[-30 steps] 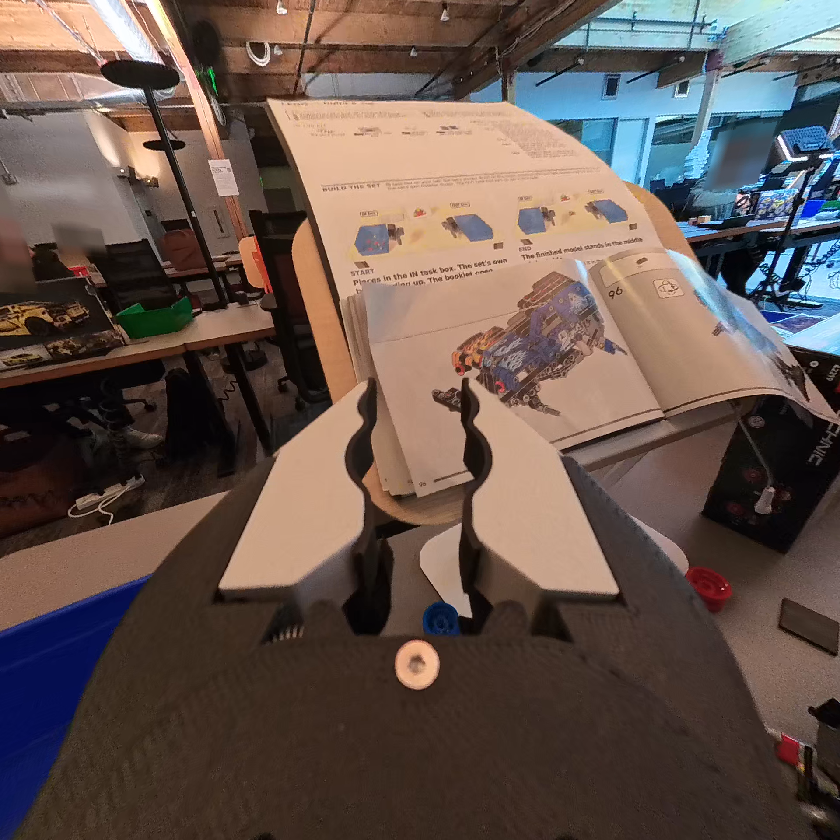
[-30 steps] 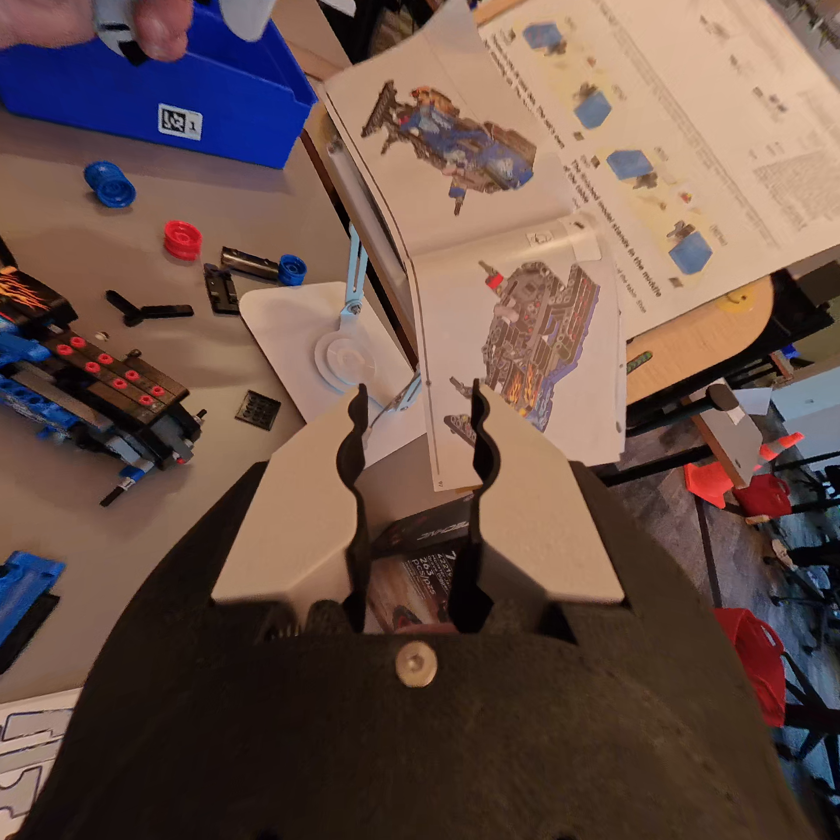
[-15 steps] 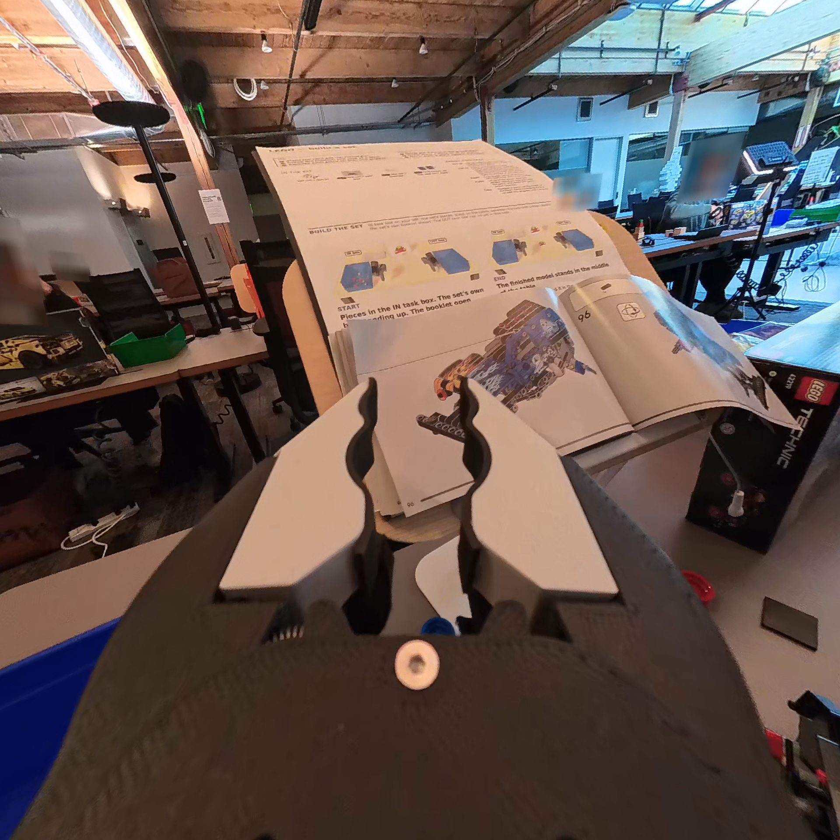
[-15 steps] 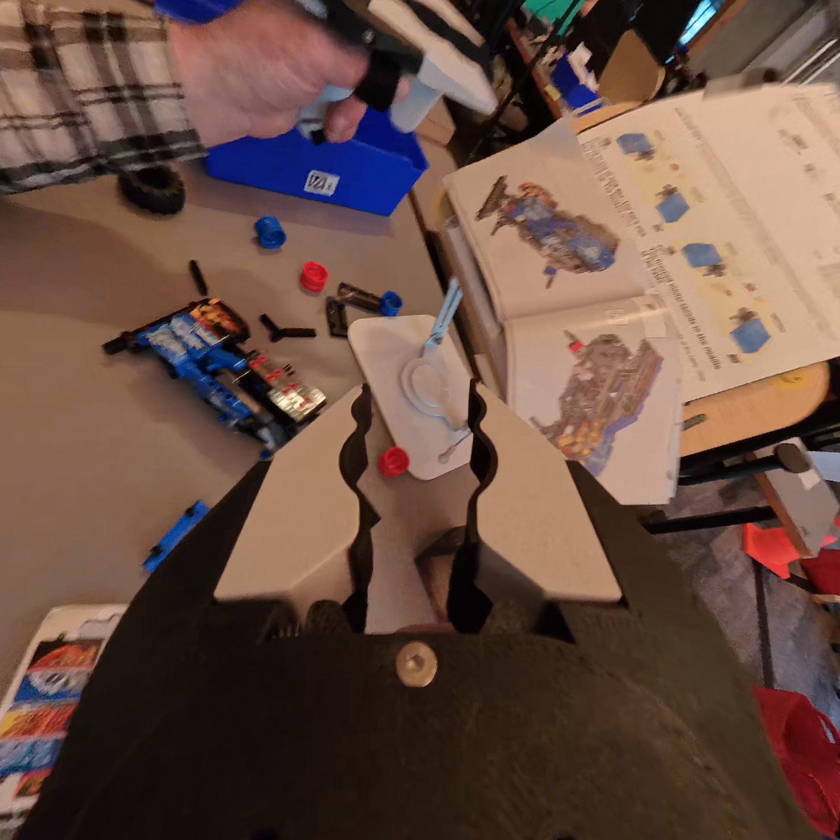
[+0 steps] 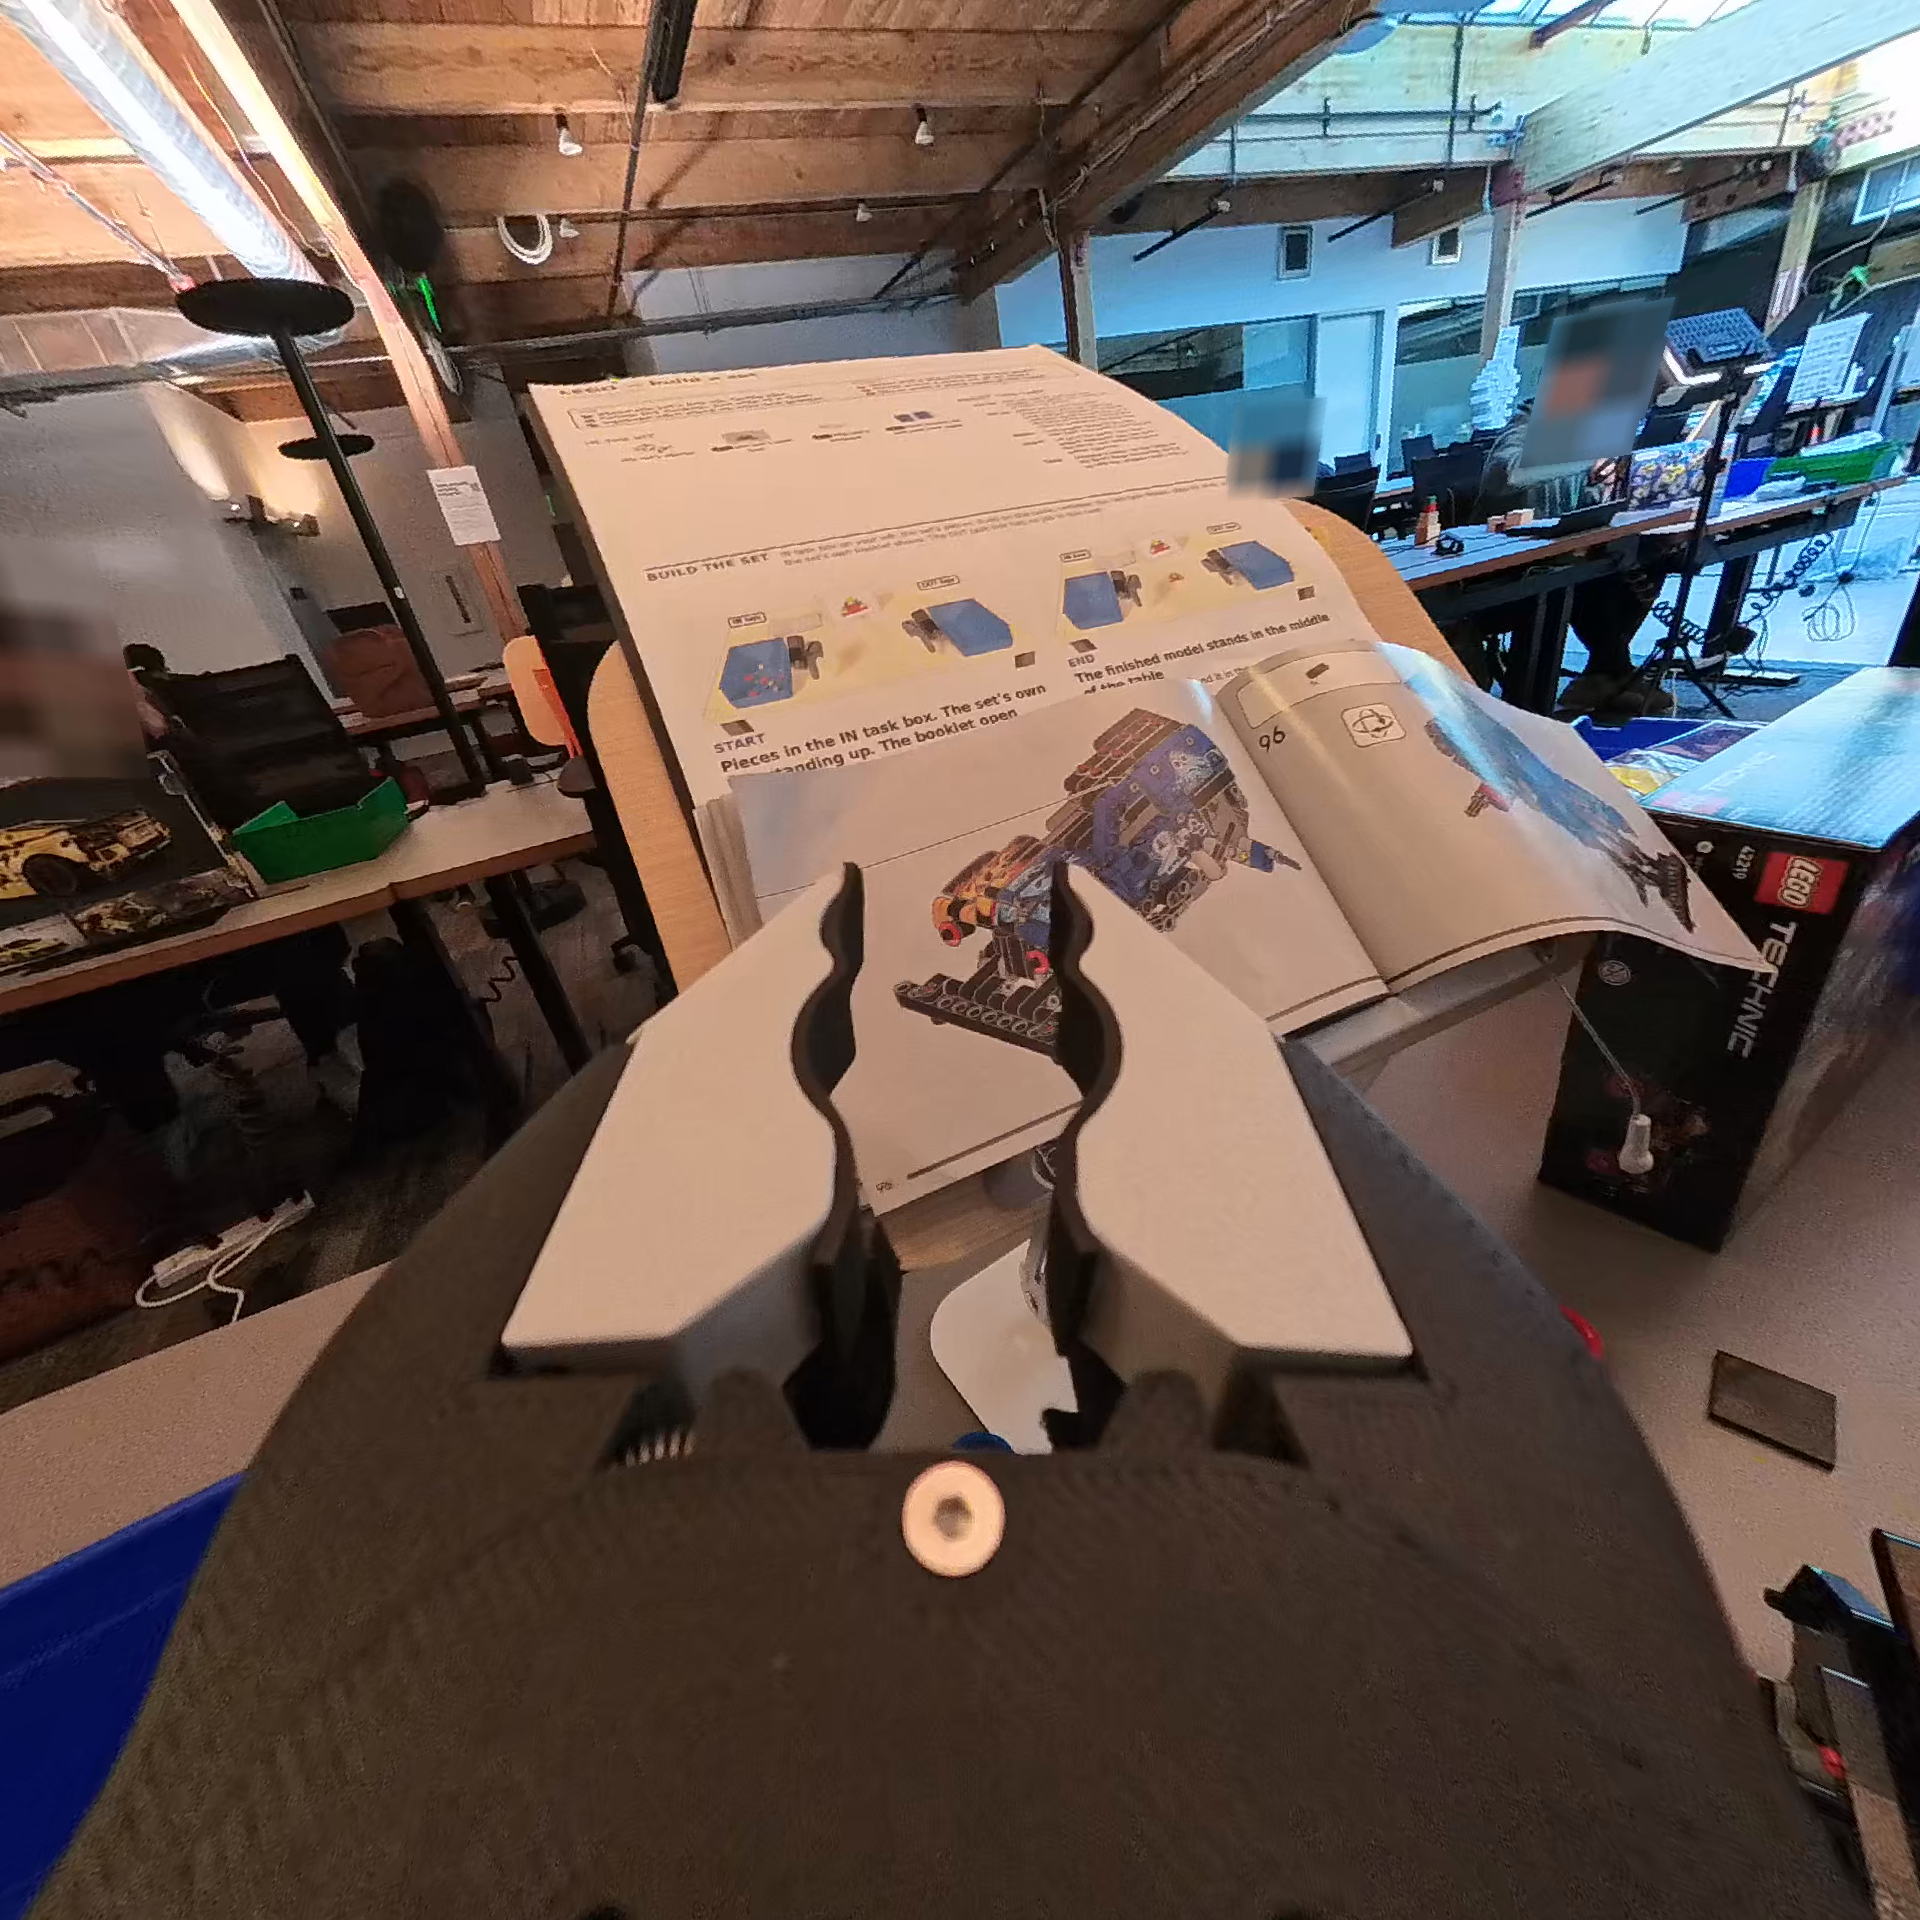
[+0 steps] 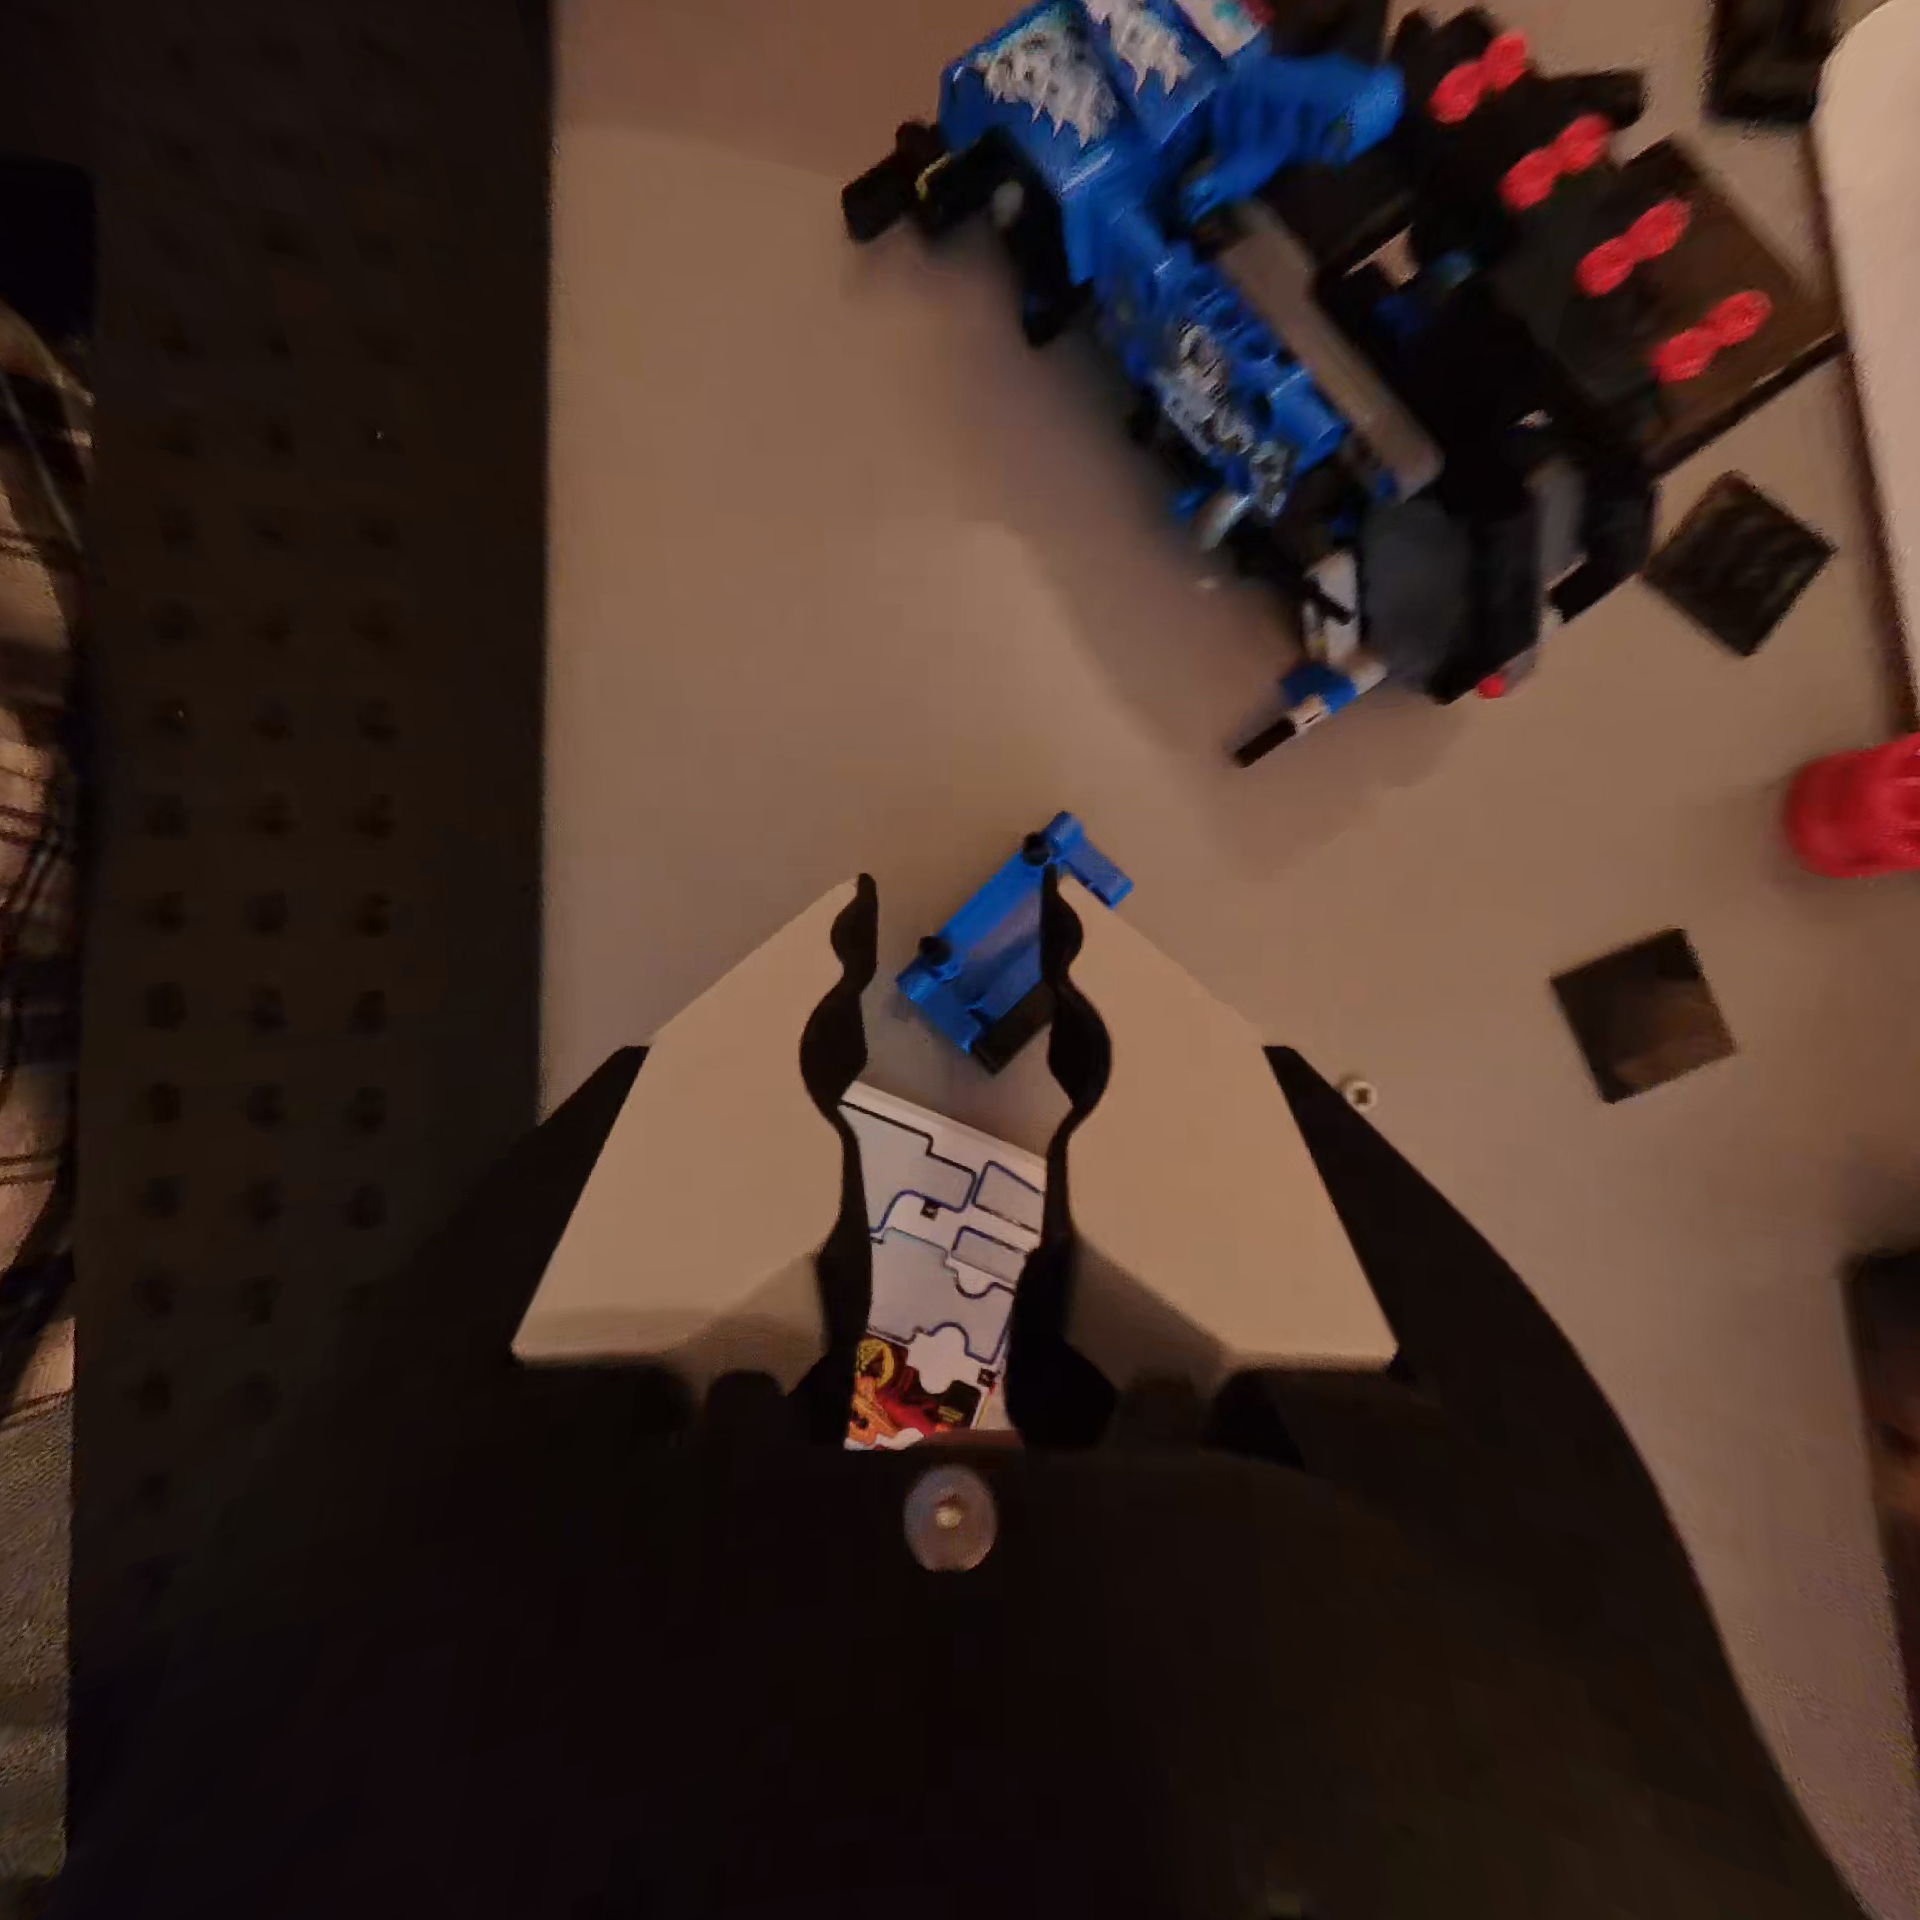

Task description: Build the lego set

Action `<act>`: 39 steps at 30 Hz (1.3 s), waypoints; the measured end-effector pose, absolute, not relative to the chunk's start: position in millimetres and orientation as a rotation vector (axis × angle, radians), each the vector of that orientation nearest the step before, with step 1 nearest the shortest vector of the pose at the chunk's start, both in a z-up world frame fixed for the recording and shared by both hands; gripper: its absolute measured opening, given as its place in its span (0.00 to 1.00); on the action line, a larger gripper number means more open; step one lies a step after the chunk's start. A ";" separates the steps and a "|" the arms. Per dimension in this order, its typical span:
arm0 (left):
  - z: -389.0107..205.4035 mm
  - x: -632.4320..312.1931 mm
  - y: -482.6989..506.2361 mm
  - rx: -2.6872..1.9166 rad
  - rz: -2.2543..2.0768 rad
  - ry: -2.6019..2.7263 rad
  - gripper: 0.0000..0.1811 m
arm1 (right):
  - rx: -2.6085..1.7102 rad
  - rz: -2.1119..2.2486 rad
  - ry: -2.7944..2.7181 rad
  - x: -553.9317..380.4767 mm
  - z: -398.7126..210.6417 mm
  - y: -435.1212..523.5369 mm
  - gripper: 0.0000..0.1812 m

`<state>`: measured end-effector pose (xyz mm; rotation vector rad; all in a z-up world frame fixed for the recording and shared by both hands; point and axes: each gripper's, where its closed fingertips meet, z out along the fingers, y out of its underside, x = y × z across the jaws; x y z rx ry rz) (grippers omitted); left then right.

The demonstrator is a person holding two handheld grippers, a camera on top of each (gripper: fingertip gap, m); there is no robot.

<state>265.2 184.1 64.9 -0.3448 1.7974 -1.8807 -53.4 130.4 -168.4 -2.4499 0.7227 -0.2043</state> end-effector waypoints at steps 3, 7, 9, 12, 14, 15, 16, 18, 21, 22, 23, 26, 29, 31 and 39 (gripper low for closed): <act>62.8 264.3 181.4 -0.333 -1.869 1.805 0.19 | -2.478 -0.138 0.717 -59.8 -181.5 132.2 0.13; 59.6 261.9 176.4 -0.318 -1.869 1.820 0.19 | -2.531 -0.072 0.711 -68.0 -197.6 130.8 0.11; 57.5 260.1 173.1 -0.304 -1.861 1.831 0.19 | -2.537 -0.040 0.710 -70.6 -203.3 131.8 0.05; 55.7 255.8 168.5 -0.280 -1.850 1.842 0.18 | -2.518 -0.034 0.708 -70.2 -202.9 132.9 0.03; 57.4 250.5 165.5 -0.253 -1.850 1.845 0.18 | -2.488 -0.047 0.701 -67.9 -198.9 133.8 0.02; 59.0 246.9 163.9 -0.235 -1.850 1.846 0.18 | -2.462 -0.040 0.701 -67.2 -195.5 134.9 0.02; 60.7 243.0 162.3 -0.214 -1.850 1.848 0.18 | -2.439 -0.038 0.699 -66.4 -192.2 135.2 0.01; 64.5 232.2 158.2 -0.160 -1.850 1.862 0.18 | -2.401 -0.059 0.695 -63.3 -184.8 134.8 0.01; 67.8 202.4 147.7 -0.028 -1.843 1.955 0.18 | -2.316 -0.068 0.675 -60.4 -168.8 137.9 0.01; 69.6 190.1 145.0 0.025 -1.826 1.980 0.19 | -2.274 -0.066 0.664 -59.3 -161.4 139.7 0.01; 70.7 175.6 142.7 0.091 -1.813 2.003 0.19 | -2.228 -0.054 0.650 -59.2 -153.4 141.9 0.01; 54.4 127.0 137.2 0.339 -1.725 2.129 0.20 | -2.110 -0.035 0.614 -59.5 -130.6 145.4 0.01; 13.0 77.1 140.0 0.594 -1.591 2.276 0.23 | -2.011 -0.019 0.559 -64.2 -108.5 150.4 0.01; -17.8 42.2 145.4 0.780 -1.501 2.334 0.25 | -1.945 0.010 0.510 -70.1 -93.3 155.6 0.01; -98.1 -47.8 160.7 1.171 -1.337 2.457 0.25 | -1.803 0.123 0.398 -84.8 -67.9 169.6 0.01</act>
